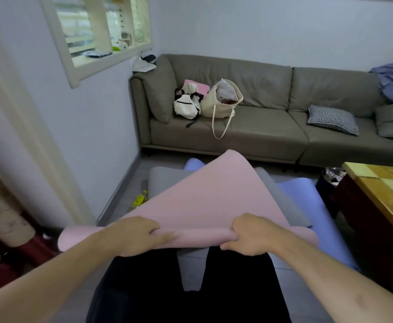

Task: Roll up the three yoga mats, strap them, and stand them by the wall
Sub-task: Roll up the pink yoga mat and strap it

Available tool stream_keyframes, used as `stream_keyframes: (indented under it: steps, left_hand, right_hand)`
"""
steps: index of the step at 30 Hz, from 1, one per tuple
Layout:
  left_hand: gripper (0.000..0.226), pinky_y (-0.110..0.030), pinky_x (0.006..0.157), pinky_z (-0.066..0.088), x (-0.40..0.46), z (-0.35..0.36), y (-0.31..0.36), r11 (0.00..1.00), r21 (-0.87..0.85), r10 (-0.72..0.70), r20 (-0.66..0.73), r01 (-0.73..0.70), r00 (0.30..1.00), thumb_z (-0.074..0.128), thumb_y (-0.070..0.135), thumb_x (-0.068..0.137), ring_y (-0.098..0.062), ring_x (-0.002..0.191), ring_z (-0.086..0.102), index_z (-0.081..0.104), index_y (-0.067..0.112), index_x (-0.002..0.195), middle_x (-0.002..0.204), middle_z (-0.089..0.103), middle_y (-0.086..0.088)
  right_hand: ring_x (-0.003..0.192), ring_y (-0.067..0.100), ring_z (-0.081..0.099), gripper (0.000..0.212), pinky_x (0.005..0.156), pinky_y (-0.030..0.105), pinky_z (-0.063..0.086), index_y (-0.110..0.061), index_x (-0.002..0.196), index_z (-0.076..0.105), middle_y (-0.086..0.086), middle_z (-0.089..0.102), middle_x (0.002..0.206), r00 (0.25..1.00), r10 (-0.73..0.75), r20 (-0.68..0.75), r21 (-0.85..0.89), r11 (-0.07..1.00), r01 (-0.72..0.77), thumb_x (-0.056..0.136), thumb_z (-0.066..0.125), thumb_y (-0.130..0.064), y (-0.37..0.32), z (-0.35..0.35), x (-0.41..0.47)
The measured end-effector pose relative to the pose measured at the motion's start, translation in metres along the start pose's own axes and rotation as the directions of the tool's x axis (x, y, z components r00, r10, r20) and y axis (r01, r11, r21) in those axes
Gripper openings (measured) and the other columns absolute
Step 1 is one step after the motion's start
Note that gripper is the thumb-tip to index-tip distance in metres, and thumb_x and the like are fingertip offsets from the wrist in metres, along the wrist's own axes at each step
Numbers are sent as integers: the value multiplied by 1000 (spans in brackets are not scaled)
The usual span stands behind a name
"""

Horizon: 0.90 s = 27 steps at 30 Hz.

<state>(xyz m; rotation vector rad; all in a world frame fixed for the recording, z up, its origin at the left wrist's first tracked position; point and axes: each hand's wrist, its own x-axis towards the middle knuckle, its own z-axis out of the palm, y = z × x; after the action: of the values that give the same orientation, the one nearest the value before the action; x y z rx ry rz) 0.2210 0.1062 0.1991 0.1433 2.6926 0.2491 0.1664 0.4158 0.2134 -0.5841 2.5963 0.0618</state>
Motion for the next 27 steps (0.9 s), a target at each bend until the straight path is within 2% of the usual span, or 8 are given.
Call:
stream_keyframes:
  steps: [3, 5, 8, 10, 13, 16, 21, 27]
  left_hand:
    - [64, -34, 88, 41, 2, 5, -2, 999, -26, -32, 42, 33, 999, 28, 88, 91, -17, 101, 56, 50, 29, 84, 100, 58, 9]
    - [62, -33, 82, 40, 2, 10, -1, 999, -5, -36, 1, 36, 999, 32, 88, 90, -17, 95, 56, 48, 29, 83, 97, 58, 9]
    - [60, -34, 78, 40, 1, 14, 1, 997, -26, -77, -82, 76, 994, 37, 86, 91, -16, 87, 55, 45, 28, 81, 88, 55, 8]
    - [59, -34, 78, 40, -1, 16, 4, 995, -44, -93, -97, 89, 991, 39, 85, 92, -18, 87, 54, 44, 27, 81, 87, 52, 8]
    - [62, -34, 83, 44, -2, 20, 4, 997, -32, -71, -31, 70, 997, 38, 89, 88, -17, 91, 56, 45, 28, 83, 93, 56, 8]
    - [64, -35, 93, 47, -7, 16, 4, 998, -47, -45, 59, 48, 997, 31, 91, 87, -17, 97, 58, 49, 29, 87, 99, 60, 8]
    - [46, -39, 106, 41, -16, 21, 12, 996, -84, 16, 48, -12, 999, 24, 64, 108, -20, 113, 57, 48, 29, 91, 121, 66, 2]
    - [44, -38, 95, 45, -21, 26, 15, 994, -94, -56, 38, 59, 998, 34, 69, 104, -23, 100, 56, 42, 28, 89, 99, 57, 5]
  right_hand:
    - [103, 28, 66, 60, 81, 35, 51, -21, 110, 66, 4, 68, 113, 1000, 22, 14, -61, 998, -21, 86, 65, -76, -4, 2, -2]
    - [115, 30, 60, 71, 95, 40, 49, -18, 126, 59, 5, 62, 125, 996, 11, -83, -141, 990, -22, 86, 64, -77, -8, 10, -9]
    - [112, 27, 55, 68, 99, 41, 43, -21, 123, 55, 1, 58, 118, 936, -43, -350, -161, 987, -15, 90, 47, -80, -11, 26, -20]
    - [107, 26, 58, 59, 94, 40, 43, -23, 114, 57, -1, 61, 111, 915, 4, -403, -46, 999, -25, 99, 32, -75, -11, 34, -26]
    - [100, 28, 64, 53, 80, 42, 41, -23, 106, 55, 2, 67, 106, 931, 24, -364, -31, 999, -38, 108, 22, -64, -8, 44, -24]
    - [95, 26, 65, 49, 77, 41, 43, -24, 100, 51, -1, 66, 100, 954, 31, -298, 2, 999, -32, 108, 26, -66, -4, 43, -19]
    - [100, 24, 61, 46, 79, 39, 42, -29, 89, 46, -7, 56, 97, 987, 48, -155, 50, 998, -41, 104, 33, -70, -2, 37, -15]
    - [110, 25, 57, 39, 88, 41, 44, -28, 97, 46, -2, 62, 112, 986, 12, -164, 55, 998, -3, 106, 35, -64, -9, 37, -31]
